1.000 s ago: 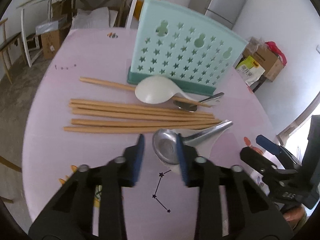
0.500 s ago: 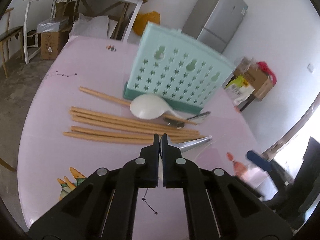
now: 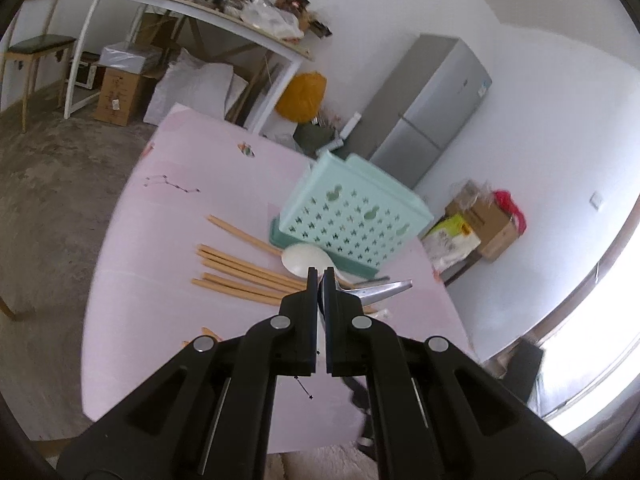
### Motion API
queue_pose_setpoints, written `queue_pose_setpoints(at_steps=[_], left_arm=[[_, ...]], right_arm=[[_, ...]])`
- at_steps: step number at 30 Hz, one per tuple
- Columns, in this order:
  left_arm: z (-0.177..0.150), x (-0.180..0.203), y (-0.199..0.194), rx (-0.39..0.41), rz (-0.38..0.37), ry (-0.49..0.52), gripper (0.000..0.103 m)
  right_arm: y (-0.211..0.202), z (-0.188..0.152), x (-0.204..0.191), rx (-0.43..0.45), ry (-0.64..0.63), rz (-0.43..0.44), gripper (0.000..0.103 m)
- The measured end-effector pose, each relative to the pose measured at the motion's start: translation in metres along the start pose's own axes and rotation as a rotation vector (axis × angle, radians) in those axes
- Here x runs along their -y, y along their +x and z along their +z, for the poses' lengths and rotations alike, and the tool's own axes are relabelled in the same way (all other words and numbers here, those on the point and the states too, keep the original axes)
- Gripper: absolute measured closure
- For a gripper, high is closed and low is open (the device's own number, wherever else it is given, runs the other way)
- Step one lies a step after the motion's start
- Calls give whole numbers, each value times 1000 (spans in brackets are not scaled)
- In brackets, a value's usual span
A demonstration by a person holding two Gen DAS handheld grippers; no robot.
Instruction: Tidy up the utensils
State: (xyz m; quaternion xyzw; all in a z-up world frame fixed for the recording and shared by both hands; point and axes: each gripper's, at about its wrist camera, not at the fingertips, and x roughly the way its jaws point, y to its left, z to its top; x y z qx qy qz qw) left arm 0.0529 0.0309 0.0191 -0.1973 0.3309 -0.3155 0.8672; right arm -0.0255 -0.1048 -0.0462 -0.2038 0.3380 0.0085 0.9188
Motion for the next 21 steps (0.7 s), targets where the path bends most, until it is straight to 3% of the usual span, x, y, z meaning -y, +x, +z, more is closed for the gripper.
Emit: queue_pose_setpoints(at_steps=[5, 10, 15, 21], left_arm=[[6, -7, -29, 67, -1, -14, 102], [15, -10, -50, 120, -11, -24, 102], [32, -5, -63, 182, -22, -16, 102], [62, 15, -63, 226, -1, 76, 102]], right_arm=[[13, -2, -25, -38, -127, -68, 67], [28, -1, -33, -96, -157, -97, 93], [23, 6, -27, -80, -122, -106, 95], [-7, 20, 12, -12, 46, -58, 97]])
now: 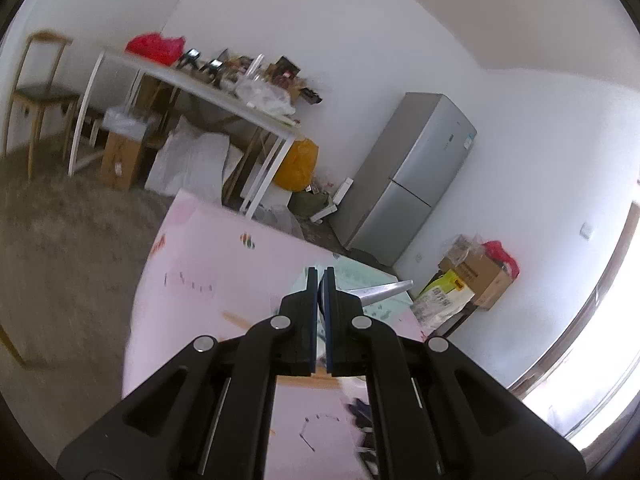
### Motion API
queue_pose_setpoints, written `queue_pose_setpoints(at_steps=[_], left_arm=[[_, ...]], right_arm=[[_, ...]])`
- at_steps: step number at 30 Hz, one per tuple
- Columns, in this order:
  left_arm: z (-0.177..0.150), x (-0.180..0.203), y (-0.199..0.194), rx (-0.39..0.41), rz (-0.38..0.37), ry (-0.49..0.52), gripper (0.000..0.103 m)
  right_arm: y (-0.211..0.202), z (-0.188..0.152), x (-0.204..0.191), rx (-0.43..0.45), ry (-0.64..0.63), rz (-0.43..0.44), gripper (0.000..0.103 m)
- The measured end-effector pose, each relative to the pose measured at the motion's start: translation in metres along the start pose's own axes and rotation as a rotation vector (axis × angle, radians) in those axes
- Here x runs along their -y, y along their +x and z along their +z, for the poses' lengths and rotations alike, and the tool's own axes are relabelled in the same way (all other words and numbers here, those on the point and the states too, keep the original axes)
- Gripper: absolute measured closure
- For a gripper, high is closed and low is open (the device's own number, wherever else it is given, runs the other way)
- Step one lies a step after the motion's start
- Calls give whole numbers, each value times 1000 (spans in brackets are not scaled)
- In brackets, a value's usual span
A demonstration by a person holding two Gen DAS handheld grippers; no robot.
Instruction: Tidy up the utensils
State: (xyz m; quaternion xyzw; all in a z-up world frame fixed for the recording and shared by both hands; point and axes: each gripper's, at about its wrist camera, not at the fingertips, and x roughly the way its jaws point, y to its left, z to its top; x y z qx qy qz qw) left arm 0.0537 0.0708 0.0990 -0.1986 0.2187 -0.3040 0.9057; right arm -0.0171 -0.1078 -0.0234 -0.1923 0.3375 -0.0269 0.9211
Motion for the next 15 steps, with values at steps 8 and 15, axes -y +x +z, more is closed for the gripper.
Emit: queue_pose_setpoints(at_steps=[8, 15], left_arm=[[50, 31, 46, -65, 141, 243, 102], [70, 67, 109, -228, 290, 524, 102]], right_arm=[[-33, 14, 79, 112, 247, 78, 101], [-42, 10, 146, 215, 425, 194, 101]])
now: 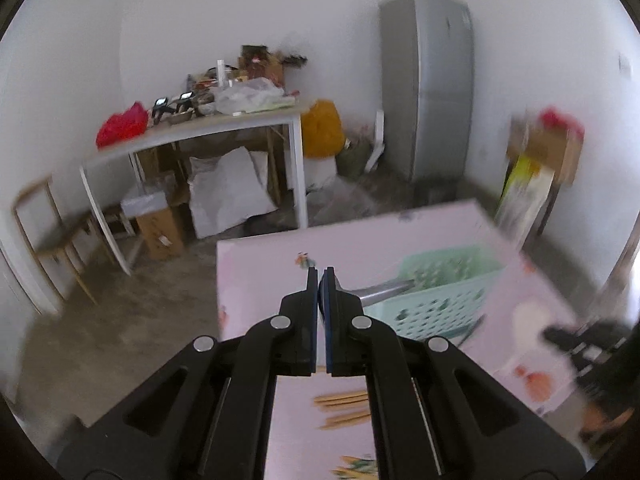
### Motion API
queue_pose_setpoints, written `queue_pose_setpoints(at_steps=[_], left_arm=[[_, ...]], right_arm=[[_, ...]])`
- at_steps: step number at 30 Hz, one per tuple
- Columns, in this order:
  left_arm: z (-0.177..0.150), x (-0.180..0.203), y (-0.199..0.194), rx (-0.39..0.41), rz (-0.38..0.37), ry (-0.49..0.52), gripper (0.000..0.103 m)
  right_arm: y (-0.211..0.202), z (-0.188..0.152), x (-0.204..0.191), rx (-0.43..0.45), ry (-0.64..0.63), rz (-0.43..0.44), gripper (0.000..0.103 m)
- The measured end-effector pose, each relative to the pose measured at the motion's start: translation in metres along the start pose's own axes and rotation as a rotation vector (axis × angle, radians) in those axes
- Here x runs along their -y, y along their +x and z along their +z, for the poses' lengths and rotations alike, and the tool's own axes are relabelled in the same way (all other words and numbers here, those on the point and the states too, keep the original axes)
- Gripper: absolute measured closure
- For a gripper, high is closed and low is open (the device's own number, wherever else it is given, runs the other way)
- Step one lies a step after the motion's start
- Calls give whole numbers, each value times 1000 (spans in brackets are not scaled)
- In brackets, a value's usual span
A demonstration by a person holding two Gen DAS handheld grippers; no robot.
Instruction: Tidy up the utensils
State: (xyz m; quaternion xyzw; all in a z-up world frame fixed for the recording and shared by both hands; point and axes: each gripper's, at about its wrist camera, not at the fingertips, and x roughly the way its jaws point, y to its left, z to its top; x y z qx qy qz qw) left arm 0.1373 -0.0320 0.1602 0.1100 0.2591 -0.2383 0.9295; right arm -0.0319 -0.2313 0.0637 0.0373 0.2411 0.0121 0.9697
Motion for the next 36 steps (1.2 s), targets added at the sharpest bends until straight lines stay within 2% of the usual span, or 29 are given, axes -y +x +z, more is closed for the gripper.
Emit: queue_pose_setpoints(at_steps=[5, 8, 11, 17, 20, 22, 24, 27, 30, 32, 36], left_arm=[[22, 32, 39, -115, 71, 173, 102], [31, 43, 57, -166, 81, 205, 102], [41, 47, 78, -191, 48, 164, 101], [46, 45, 96, -91, -100, -11, 99], [41, 38, 99, -56, -118, -95, 83], [36, 34, 96, -37, -129, -137, 81], [30, 26, 86, -12, -131, -176, 73], [12, 11, 64, 21, -95, -219, 65], [-14, -5, 48, 24, -71, -275, 58], [-36, -13, 37, 21, -55, -303, 54], [-94, -22, 19, -18, -30, -368, 46]], right_arm=[[-3, 5, 27, 39, 62, 31, 101], [-8, 10, 41, 73, 100, 49, 101], [-13, 16, 55, 104, 145, 83, 101], [-27, 35, 75, 158, 177, 123, 101], [-33, 43, 79, 180, 169, 120, 101], [-38, 50, 83, 195, 174, 138, 101], [-41, 59, 86, 210, 183, 164, 101], [-43, 68, 85, 226, 177, 160, 101], [-39, 66, 79, 197, 169, 165, 101], [-31, 60, 76, 158, 162, 155, 101], [2, 31, 65, -27, 136, 129, 98]])
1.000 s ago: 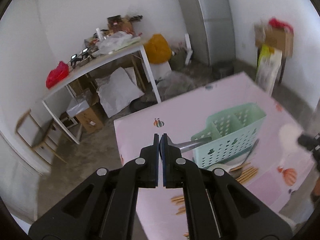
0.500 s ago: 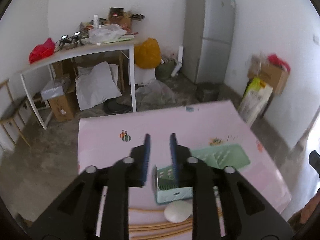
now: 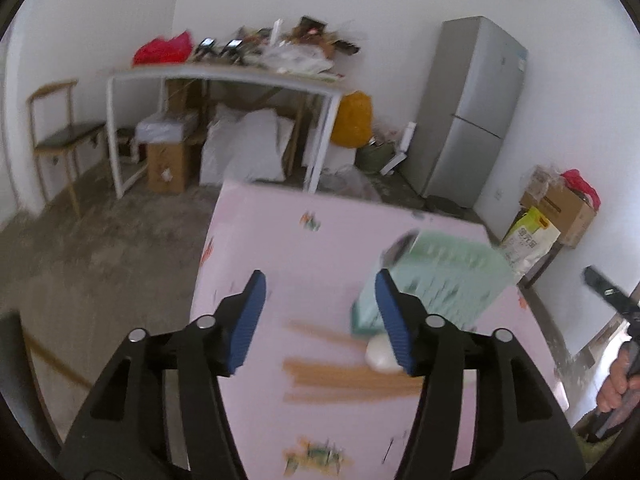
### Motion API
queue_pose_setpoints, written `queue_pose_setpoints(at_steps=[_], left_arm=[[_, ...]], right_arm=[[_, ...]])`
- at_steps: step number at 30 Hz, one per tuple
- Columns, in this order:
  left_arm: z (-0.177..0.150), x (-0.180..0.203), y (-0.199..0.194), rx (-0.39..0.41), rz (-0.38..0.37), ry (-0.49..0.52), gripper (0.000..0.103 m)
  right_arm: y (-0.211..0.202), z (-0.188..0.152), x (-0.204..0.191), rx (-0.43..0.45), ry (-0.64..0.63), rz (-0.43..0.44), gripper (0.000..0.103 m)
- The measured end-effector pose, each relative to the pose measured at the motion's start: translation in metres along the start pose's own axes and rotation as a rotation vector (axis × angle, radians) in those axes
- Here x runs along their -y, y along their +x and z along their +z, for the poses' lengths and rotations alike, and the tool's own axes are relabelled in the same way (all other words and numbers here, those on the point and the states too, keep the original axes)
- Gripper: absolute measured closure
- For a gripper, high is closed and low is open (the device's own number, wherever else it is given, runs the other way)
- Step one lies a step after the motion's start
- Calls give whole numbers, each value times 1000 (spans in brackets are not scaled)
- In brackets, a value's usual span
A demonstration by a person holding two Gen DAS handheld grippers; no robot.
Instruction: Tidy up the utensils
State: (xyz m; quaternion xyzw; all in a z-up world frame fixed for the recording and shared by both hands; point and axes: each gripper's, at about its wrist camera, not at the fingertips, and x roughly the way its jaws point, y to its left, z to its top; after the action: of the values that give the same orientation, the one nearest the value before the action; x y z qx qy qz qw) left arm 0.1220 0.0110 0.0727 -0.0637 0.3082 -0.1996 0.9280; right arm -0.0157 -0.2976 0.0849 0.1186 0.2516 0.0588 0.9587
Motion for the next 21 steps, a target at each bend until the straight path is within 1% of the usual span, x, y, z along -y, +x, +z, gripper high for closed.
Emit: queue_pose_setpoints(at_steps=[1, 2, 3, 4, 6, 7, 8, 9, 12, 15, 19, 21], left_arm=[[-12, -4, -1, -13, 4, -10, 44], [-24, -7, -2, -27, 7, -18, 41], [-40, -10, -2, -48, 11, -25, 38], [-53, -11, -2, -69, 14, -28, 37], [-76, -13, 0, -107, 13, -29, 36], [-85, -13, 1, -124, 10, -32, 35], [-93, -13, 2, -140, 8, -34, 35], [-103, -14, 4, -158, 4, -44, 35], [-118, -17, 11, -195, -12, -67, 35], [-123, -16, 15, -200, -12, -59, 35], [-120, -16, 18, -182, -14, -58, 34], [-120, -17, 20, -174, -18, -58, 32]], right_arm=[[8, -8, -1, -38, -2, -6, 94], [18, -19, -2, -83, -1, -12, 83], [34, -35, -3, -146, -9, -31, 77], [45, -45, -6, -183, -20, -57, 72], [68, -68, -10, -251, -58, -103, 72], [75, -77, -13, -268, -81, -126, 72], [85, -87, -19, -288, -130, -180, 72], [89, -91, -24, -291, -169, -209, 72], [102, -98, -42, -280, -299, -294, 72], [114, -99, -52, -277, -366, -328, 72], [136, -98, -55, -298, -391, -374, 72], [149, -106, -55, -323, -391, -394, 72]])
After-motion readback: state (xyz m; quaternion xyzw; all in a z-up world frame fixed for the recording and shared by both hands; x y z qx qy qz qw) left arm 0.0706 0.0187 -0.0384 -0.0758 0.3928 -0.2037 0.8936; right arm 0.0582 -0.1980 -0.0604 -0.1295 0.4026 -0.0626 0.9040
